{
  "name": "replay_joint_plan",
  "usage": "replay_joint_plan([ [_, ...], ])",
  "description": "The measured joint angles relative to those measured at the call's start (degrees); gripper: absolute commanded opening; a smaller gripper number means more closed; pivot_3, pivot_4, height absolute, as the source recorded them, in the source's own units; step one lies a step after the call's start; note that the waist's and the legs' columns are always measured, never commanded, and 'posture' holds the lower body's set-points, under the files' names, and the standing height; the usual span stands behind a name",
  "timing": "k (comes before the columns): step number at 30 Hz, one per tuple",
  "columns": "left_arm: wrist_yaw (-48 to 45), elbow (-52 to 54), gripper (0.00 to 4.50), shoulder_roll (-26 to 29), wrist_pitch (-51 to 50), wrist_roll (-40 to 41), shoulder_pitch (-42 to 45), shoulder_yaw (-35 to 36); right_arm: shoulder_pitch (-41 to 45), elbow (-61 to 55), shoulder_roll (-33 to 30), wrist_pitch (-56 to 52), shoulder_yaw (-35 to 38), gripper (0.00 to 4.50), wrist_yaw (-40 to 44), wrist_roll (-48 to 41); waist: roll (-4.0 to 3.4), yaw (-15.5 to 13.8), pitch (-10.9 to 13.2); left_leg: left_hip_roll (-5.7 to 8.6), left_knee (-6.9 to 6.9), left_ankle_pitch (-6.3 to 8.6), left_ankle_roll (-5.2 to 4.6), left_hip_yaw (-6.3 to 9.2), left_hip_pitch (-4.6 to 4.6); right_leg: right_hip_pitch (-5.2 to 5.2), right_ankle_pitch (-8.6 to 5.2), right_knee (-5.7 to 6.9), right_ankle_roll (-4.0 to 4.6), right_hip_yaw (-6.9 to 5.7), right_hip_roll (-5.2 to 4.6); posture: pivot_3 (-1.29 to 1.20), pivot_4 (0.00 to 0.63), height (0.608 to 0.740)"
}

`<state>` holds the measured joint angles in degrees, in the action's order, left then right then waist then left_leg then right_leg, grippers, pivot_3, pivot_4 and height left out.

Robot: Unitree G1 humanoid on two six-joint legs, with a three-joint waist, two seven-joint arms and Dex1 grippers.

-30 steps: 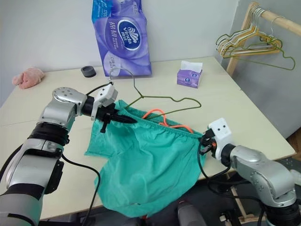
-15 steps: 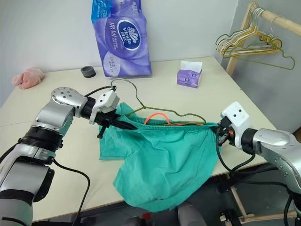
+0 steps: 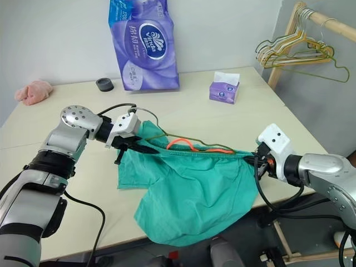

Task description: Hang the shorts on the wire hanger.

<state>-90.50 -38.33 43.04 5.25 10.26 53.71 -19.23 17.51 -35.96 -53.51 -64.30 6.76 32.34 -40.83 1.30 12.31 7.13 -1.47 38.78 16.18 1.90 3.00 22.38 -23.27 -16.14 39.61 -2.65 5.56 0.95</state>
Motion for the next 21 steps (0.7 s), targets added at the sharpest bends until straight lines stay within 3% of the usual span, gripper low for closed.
replay_joint_plan([
  [14,0.37,-2.81,0.00,-1.00,2.06,-2.08,0.25,1.31,1.58,-1.79,-0.54,-1.99,0.16,0.01,0.55,-2.71,-0.03,0.09,0.02,-0.01,-0.01,0.00,0.00,0.00,0.00,0.00,0.00,-0.01,0.00,-0.01,0.00,-0.23,0.103,0.740],
  [21,0.81,-3.01,0.00,-2.40,1.23,-2.21,0.45,1.75,-1.08,-3.21,-7.20,4.58,-3.07,0.01,4.04,2.16,-0.07,0.09,0.07,-0.01,-0.02,0.00,0.00,0.00,0.02,0.00,-0.01,-0.06,-0.02,-0.02,0.00,-0.23,0.103,0.740],
])
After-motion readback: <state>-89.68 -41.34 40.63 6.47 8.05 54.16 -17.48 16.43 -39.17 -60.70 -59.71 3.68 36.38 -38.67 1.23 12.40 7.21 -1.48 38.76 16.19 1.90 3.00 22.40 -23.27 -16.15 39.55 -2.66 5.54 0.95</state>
